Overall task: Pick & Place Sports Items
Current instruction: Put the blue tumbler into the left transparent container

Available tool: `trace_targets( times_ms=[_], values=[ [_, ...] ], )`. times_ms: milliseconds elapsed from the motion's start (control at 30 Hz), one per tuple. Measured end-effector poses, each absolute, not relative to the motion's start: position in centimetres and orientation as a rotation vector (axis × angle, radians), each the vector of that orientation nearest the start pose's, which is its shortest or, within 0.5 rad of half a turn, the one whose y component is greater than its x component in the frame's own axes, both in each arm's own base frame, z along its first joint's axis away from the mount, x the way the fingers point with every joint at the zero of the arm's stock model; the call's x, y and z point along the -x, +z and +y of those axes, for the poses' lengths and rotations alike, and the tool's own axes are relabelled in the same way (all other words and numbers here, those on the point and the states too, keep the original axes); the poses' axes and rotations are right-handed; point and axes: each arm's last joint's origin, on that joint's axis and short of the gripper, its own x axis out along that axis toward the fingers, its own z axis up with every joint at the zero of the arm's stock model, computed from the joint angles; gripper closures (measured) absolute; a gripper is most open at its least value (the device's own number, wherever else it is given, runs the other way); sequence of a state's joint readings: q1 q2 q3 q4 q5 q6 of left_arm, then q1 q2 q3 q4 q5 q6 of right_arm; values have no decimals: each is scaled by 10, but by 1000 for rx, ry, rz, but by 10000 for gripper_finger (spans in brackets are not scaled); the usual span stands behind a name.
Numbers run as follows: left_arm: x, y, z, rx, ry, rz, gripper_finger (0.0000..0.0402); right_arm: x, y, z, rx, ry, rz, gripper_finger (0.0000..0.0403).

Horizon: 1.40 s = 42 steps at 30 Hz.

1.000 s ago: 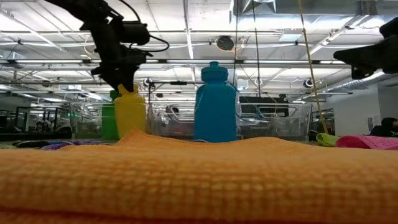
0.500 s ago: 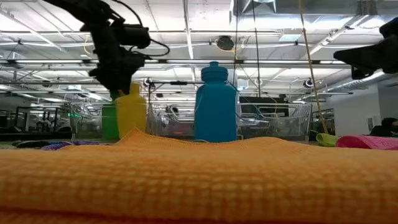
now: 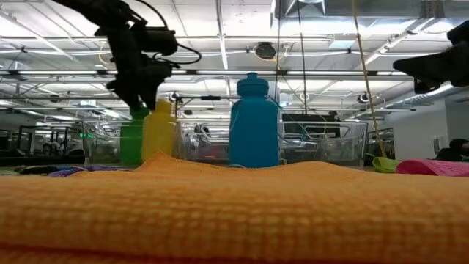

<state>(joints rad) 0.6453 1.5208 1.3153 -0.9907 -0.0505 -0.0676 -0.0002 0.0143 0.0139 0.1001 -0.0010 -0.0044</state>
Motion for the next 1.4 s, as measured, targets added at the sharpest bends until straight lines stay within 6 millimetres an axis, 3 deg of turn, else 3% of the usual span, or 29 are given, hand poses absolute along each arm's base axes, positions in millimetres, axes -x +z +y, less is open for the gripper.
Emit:
trace_targets(
  times_ms=[233, 633, 933, 1400],
  values=[
    [-237, 307, 174, 419, 654, 1125, 69, -97, 177, 0, 5, 1, -100, 403],
    [-257, 346, 149, 323, 561, 1032, 69, -97, 177, 0, 5, 1, -100, 403],
    [-280, 370, 110, 235, 435, 929, 69, -97, 177, 0, 5, 1, -100, 403],
    [-315, 388, 55, 44, 212, 689, 68, -97, 177, 0, 4, 1, -100, 403]
  ],
)
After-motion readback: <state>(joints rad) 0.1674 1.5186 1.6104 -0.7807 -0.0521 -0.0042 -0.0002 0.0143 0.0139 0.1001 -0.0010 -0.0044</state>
